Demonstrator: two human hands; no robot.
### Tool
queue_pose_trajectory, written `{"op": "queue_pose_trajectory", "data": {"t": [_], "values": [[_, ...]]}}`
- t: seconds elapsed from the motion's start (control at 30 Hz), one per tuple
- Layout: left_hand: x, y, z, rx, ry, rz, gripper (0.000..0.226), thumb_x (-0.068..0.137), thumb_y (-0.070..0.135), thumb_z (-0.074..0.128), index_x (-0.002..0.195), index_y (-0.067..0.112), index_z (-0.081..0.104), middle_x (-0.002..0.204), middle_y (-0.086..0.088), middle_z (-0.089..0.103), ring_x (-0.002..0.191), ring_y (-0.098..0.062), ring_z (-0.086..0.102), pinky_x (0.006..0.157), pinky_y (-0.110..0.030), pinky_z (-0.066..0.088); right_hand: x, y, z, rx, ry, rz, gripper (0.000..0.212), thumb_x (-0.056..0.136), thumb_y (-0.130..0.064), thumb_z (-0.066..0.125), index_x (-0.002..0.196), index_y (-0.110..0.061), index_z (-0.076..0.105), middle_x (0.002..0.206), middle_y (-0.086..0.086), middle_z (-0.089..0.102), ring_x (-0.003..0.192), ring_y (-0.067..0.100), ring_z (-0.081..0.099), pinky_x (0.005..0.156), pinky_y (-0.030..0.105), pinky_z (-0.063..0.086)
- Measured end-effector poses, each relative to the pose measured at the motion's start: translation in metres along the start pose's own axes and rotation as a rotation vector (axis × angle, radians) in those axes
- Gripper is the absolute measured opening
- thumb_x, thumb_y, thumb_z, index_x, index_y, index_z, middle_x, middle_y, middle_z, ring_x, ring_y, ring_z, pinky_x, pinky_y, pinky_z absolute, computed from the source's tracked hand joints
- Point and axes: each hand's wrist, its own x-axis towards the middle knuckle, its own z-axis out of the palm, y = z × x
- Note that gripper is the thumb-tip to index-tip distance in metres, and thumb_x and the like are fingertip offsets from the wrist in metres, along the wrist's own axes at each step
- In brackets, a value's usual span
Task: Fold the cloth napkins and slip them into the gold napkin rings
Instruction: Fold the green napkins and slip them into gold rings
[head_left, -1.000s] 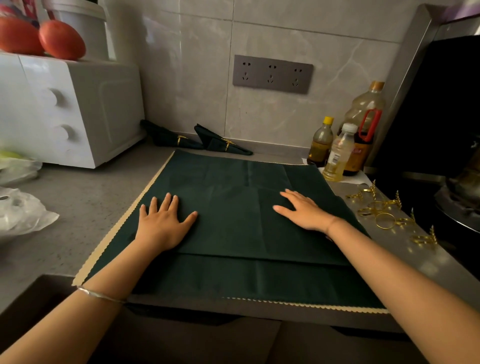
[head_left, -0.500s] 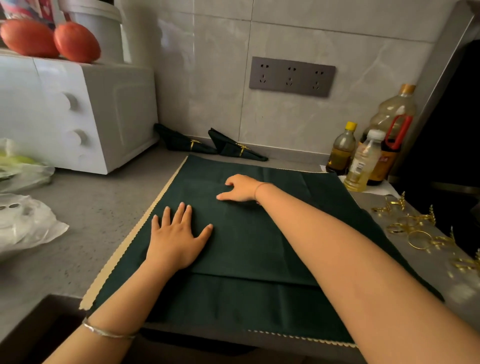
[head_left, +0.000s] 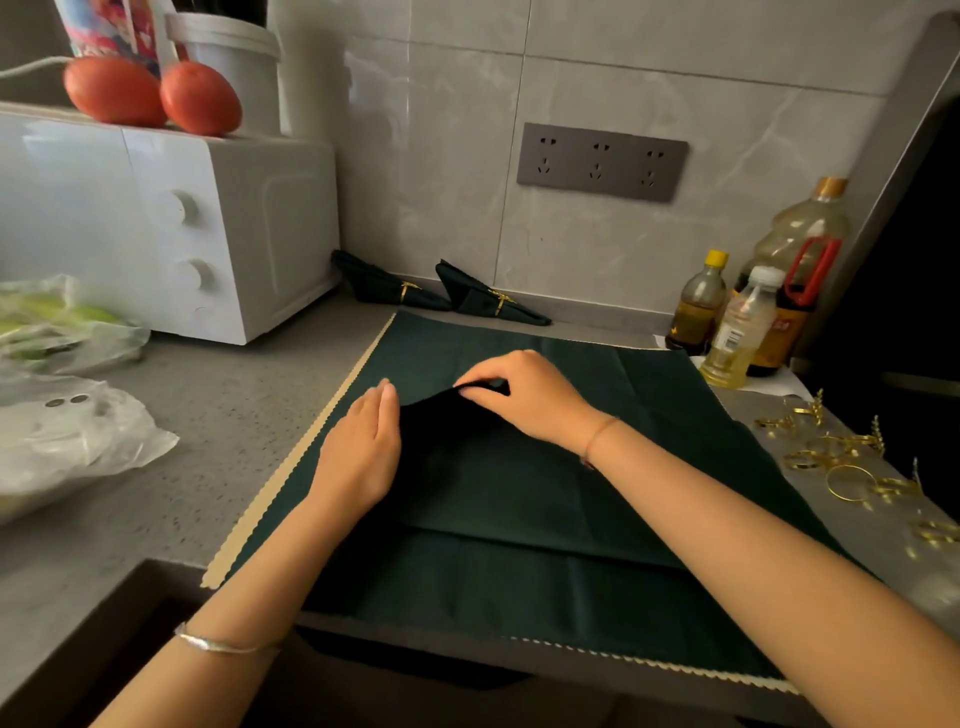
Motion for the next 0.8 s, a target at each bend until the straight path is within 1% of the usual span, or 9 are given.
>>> {"op": "queue_pose_trajectory", "data": {"t": [0.03,0.07,0.13,0.17,0.23,0.37,0.47,0.63,0.8], "values": [[-0.003,0.002,-0.004,0.114,-0.063,0.009,0.052,0.103,0.039,0.013,0.151,0.021,0.022,0.158,0.0,0.022,0.145,-0.018,0.017,0.119,-0.042,0.01,-0.015,0.0,-0.005,-0.012,-0.008,0.006,0.021,0.091,-0.028,0.059,0.108,-0.024,0.071,0.11,-0.009,0.07,0.104,0.008,0.062,0.093,0.035,0.049],[-0.009,0.004,-0.005,0.264,-0.147,0.018,0.051,0.103,0.039,0.011,0.151,0.025,0.02,0.158,0.001,0.019,0.146,-0.02,0.014,0.119,-0.047,0.007,-0.032,0.0,-0.01,-0.031,-0.021,0.012,0.022,0.092,-0.029,0.058,0.109,-0.025,0.071,0.111,-0.01,0.069,0.105,0.006,0.061,0.094,0.033,0.049],[-0.021,0.006,-0.003,0.566,-0.312,0.048,0.05,0.103,0.037,0.009,0.152,0.029,0.008,0.161,0.002,0.005,0.147,-0.027,0.004,0.116,-0.055,0.002,-0.062,0.001,-0.017,-0.06,-0.052,0.011,0.023,0.093,-0.03,0.056,0.112,-0.028,0.069,0.114,-0.012,0.067,0.108,0.003,0.06,0.095,0.03,0.048],[-0.027,0.007,0.001,0.676,-0.367,0.076,0.05,0.103,0.036,0.01,0.152,0.03,0.002,0.161,0.002,-0.002,0.147,-0.03,0.0,0.115,-0.057,0.001,-0.076,0.002,-0.02,-0.072,-0.069,0.01,0.024,0.094,-0.03,0.055,0.114,-0.029,0.068,0.116,-0.014,0.066,0.109,0.002,0.058,0.095,0.029,0.047],[-0.042,0.009,0.01,0.798,-0.399,0.129,0.052,0.103,0.038,0.011,0.153,0.029,-0.003,0.16,0.001,-0.011,0.146,-0.033,-0.006,0.113,-0.06,0.0,-0.101,0.006,-0.024,-0.1,-0.111,0.024,0.026,0.095,-0.032,0.052,0.117,-0.033,0.066,0.12,-0.018,0.063,0.114,-0.002,0.054,0.098,0.027,0.045],[-0.062,0.015,0.02,0.812,-0.363,0.132,0.054,0.102,0.042,0.008,0.151,0.03,-0.011,0.16,0.002,-0.012,0.147,-0.031,-0.009,0.114,-0.057,-0.004,-0.134,0.012,-0.024,-0.159,-0.195,0.043,0.029,0.097,-0.035,0.046,0.124,-0.039,0.058,0.129,-0.025,0.054,0.122,-0.007,0.043,0.103,0.016,0.036],[-0.069,0.016,0.024,0.82,-0.344,0.141,0.054,0.102,0.043,0.008,0.151,0.03,-0.011,0.16,0.003,-0.012,0.147,-0.029,-0.009,0.114,-0.056,-0.005,-0.147,0.014,-0.022,-0.172,-0.215,0.05,0.031,0.098,-0.035,0.045,0.126,-0.04,0.056,0.132,-0.027,0.051,0.124,-0.008,0.039,0.103,0.01,0.029],[-0.076,0.019,0.029,0.831,-0.352,0.141,0.055,0.102,0.044,0.009,0.152,0.029,-0.01,0.16,0.002,-0.012,0.147,-0.029,-0.009,0.114,-0.056,-0.003,-0.158,0.017,-0.02,-0.151,-0.215,0.078,0.03,0.098,-0.035,0.045,0.125,-0.041,0.057,0.132,-0.026,0.05,0.125,-0.008,0.04,0.104,0.013,0.03],[-0.075,0.023,0.028,0.777,-0.367,0.103,0.056,0.101,0.047,0.009,0.152,0.03,-0.009,0.16,0.004,-0.011,0.147,-0.027,-0.009,0.115,-0.055,-0.003,-0.163,0.019,-0.017,-0.161,-0.225,0.104,0.031,0.099,-0.036,0.043,0.127,-0.042,0.055,0.137,-0.026,0.046,0.128,-0.007,0.036,0.106,0.015,0.027]]}}
